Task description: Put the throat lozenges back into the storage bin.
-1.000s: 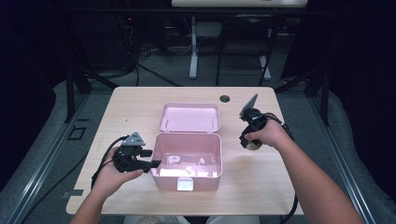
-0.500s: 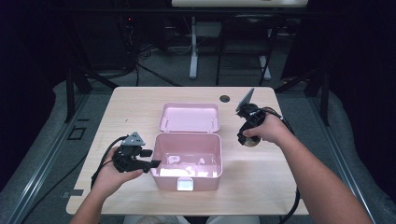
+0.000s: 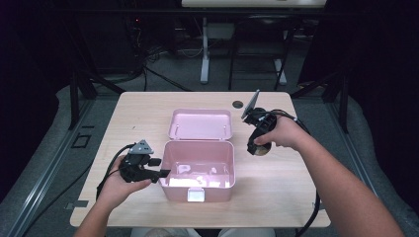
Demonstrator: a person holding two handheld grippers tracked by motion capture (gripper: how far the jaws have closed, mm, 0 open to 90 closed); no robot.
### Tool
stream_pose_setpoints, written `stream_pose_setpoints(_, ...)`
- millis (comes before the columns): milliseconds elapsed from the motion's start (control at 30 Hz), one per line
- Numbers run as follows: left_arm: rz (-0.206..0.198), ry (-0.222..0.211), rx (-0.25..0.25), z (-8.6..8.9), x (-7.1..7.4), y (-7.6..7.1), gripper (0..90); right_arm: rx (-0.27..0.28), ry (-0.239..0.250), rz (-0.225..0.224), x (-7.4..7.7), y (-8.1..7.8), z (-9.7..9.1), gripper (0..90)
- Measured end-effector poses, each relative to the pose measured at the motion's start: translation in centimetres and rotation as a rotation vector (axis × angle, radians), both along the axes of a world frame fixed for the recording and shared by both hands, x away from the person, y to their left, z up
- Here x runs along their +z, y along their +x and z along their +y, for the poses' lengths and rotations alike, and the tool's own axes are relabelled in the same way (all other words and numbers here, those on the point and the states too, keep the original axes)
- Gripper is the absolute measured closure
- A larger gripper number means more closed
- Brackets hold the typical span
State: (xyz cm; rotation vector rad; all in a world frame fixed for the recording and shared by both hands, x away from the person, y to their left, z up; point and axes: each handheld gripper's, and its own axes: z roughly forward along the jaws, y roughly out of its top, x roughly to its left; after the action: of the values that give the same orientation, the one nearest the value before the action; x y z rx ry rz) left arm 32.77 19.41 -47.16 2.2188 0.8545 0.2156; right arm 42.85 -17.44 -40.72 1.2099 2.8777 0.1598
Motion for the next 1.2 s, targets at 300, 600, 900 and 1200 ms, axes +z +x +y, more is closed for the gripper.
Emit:
stream_pose_setpoints(300,0.006,-0.003,-0.004,0.0,-0.1,0.1,45.1,0.086,-0.022,0.012,1.2,-0.7,1.8,19.8)
stream_pose_setpoints(600,0.009,-0.009,-0.005,0.1,-0.1,0.1,45.1,0.152,-0.026,0.010,1.8,-1.3,4.0,19.8)
stream_pose_setpoints(900,0.012,-0.016,-0.006,0.2,-0.1,0.1,45.5,0.216,-0.022,0.000,2.1,-1.6,6.4,19.8)
stream_pose_setpoints(1200,0.012,-0.016,-0.006,0.2,0.0,0.1,46.3,0.271,-0.008,-0.008,2.3,-2.1,8.0,19.8)
